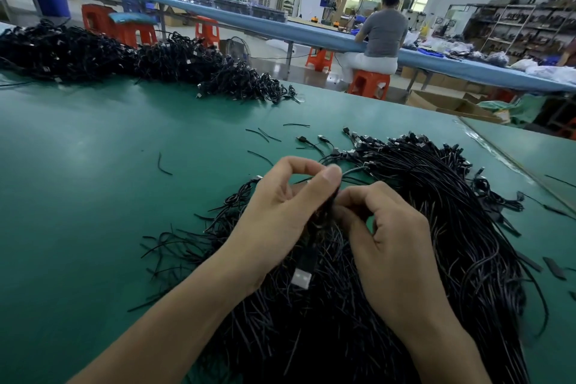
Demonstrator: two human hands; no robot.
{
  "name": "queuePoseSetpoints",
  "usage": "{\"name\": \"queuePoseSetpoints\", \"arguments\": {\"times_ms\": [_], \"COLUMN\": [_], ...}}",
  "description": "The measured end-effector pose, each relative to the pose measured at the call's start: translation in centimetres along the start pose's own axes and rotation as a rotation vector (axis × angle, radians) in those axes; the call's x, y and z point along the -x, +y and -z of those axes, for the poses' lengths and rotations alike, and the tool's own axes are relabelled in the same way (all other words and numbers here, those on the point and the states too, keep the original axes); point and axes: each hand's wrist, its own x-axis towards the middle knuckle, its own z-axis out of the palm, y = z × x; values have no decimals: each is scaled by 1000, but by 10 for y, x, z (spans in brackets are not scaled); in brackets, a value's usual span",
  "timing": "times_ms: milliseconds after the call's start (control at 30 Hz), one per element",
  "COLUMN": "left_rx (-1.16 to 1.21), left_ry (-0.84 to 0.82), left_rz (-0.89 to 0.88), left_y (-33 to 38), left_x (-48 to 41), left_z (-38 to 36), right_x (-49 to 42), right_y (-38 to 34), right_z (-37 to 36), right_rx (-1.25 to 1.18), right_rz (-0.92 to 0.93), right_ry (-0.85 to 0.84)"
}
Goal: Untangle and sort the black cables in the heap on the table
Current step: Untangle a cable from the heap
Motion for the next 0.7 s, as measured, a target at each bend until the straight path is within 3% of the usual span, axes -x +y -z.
{"name": "queuePoseSetpoints", "arguments": {"times_ms": [100,233,367,467,700], "left_rx": [-35,-100,-355,-617,-312], "left_ry": [-69,-132,-63,50,-29], "left_rz": [-27,-147,-331,-375,-347], "left_y": [-3,-9,-7,-5,-3], "left_x": [-3,-4,0,2,6], "left_z": [0,-4,-4,-7,-10], "right_x": [0,-1,-3,-4,-2], "right_y": [3,3,2,4,0], "right_z": [3,7,10,9,9], "right_rx": [107,14,-151,-165,-78], "right_rz": [-2,-71,-132,-154,-55], "right_ry": [-4,4,30,72,223]}}
